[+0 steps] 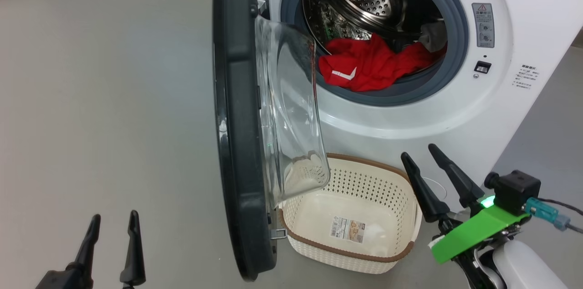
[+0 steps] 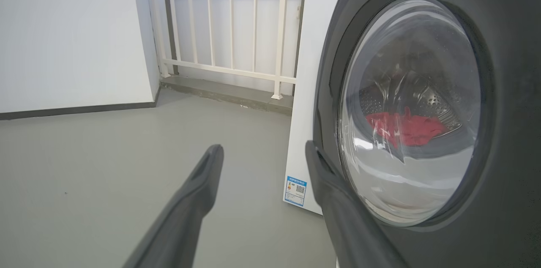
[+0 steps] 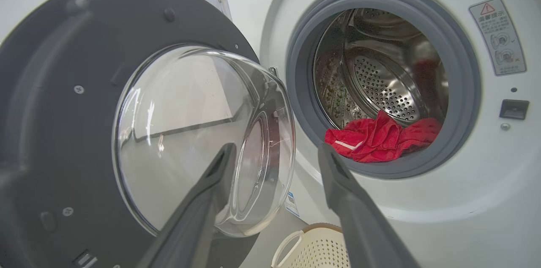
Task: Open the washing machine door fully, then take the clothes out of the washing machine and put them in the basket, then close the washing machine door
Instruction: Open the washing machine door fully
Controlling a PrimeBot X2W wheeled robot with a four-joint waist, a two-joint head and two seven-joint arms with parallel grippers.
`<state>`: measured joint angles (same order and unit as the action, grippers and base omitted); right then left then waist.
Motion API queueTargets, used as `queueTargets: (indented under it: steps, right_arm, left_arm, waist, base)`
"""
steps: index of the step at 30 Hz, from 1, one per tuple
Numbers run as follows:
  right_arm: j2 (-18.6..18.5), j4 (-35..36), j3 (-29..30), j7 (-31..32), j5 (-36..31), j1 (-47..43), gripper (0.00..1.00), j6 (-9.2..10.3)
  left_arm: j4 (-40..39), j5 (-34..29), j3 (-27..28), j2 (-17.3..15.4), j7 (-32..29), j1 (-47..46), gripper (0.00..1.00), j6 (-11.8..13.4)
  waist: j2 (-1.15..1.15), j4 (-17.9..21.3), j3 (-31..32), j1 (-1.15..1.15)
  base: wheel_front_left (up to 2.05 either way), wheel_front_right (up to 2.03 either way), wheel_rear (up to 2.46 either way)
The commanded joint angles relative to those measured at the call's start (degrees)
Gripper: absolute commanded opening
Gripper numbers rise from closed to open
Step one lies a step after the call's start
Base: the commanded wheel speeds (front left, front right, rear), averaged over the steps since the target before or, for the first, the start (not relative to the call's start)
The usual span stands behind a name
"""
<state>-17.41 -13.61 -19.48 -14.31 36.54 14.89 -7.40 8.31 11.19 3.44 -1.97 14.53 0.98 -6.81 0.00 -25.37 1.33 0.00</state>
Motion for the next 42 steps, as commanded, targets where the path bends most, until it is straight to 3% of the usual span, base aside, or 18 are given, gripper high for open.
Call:
queueTargets:
  steps: [1, 16, 42]
  right_arm:
    - [0.2, 1.4, 0.2, -0.7, -1.9, -0.7, 1.00, -0.09]
    - [2.8, 0.6, 2.8, -0.7, -6.5, -2.6, 1.00, -0.09]
    - [3.4, -0.5, 2.4, -0.7, -7.0, -3.0, 1.00, -0.09]
  left_arm:
    - [-1.7, -0.2, 1.8, -1.1, 0.5, -0.9, 1.00, -0.2]
    - [-1.0, 0.0, 1.2, -1.3, 0.5, -1.3, 1.00, -0.3]
    - [-0.6, 0.5, 0.9, -1.9, 0.5, -1.2, 1.00, -0.4]
  waist:
    - [0.00, 0.1, -0.1, 0.00]
    - [0.00, 0.5, -1.0, 0.00]
    - [0.00, 0.5, -0.5, 0.00]
  base:
    - [0.00, 0.00, 0.00]
    - [0.00, 0.00, 0.00]
    - [0.00, 0.00, 0.00]
